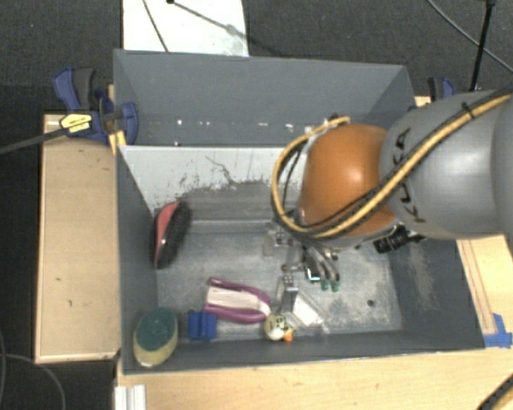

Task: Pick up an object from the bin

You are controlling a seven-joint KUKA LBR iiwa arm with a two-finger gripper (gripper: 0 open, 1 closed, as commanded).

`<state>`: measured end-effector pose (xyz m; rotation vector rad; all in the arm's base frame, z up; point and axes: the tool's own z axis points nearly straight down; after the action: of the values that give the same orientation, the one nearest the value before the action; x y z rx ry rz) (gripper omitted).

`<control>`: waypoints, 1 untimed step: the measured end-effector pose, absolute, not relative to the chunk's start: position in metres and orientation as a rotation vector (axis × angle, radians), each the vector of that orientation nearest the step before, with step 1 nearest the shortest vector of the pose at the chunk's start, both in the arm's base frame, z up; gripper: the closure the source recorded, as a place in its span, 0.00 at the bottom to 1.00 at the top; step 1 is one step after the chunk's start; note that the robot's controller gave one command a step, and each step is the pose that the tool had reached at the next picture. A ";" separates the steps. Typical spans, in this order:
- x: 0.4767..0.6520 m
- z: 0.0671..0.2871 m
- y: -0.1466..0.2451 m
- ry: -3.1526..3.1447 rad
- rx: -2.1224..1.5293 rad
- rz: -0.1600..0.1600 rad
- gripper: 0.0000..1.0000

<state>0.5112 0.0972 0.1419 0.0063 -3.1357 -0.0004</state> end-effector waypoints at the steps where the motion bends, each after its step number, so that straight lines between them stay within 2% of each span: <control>1: 0.482 0.067 0.152 -3.137 -0.109 -0.004 0.00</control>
Offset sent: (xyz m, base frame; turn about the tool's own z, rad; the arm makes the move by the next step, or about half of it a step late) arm -0.0272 0.0517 -0.0719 0.0773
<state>0.4821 0.1523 0.0668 -0.1092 -3.1372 -0.0036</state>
